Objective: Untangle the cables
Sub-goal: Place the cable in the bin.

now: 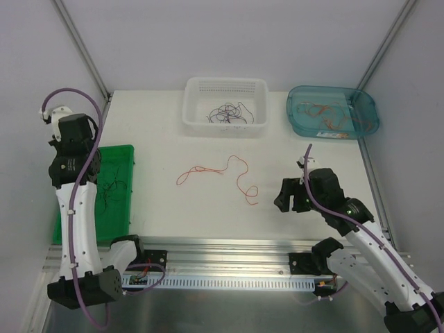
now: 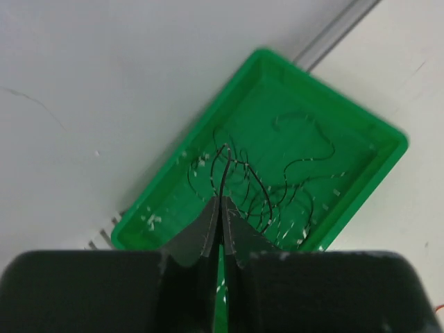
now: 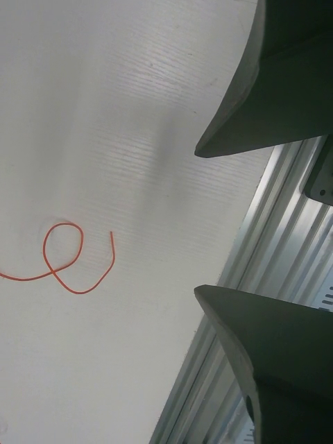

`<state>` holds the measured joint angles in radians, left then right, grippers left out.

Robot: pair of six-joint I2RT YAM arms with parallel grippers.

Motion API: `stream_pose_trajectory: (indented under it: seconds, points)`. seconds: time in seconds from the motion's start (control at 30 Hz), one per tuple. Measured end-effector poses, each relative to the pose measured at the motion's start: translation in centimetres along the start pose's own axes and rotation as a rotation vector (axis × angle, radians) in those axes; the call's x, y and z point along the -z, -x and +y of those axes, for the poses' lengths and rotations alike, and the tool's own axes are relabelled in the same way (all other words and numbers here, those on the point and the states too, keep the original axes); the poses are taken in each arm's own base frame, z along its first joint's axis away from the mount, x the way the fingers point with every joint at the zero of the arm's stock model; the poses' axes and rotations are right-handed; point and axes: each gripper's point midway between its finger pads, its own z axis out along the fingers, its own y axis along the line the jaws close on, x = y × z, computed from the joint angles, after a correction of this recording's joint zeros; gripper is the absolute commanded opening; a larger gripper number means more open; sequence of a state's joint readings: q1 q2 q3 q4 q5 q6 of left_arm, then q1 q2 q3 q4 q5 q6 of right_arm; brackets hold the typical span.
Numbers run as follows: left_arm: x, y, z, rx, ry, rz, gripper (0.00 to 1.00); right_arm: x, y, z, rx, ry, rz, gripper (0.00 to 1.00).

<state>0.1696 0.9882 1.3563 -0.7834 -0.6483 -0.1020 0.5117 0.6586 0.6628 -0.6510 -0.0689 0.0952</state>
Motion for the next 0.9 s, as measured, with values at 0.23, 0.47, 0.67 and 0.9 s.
stream_pose_trajectory:
  seconds: [0.23,0.47,0.67,0.9]
  points:
    - [-4.2,-12.4,-0.7,-0.004,0.034,0.277,0.25,-1.2,-0.3,0.8,0.01,0.038,0.052,0.79]
    - [-3.4,-14.6,-3.1,0.066,-0.109,0.309,0.99,-4.2,0.0,3.3,0.094,0.069,0.171,0.8]
    - [-0.6,-13.0,-6.9,0.143,-0.388,0.26,0.99,-8.7,2.0,6.9,0.205,0.076,0.211,0.81]
    - [4.7,-14.9,-14.9,0.073,-0.863,0.324,0.99,-15.5,5.8,11.3,0.249,0.024,0.122,0.82]
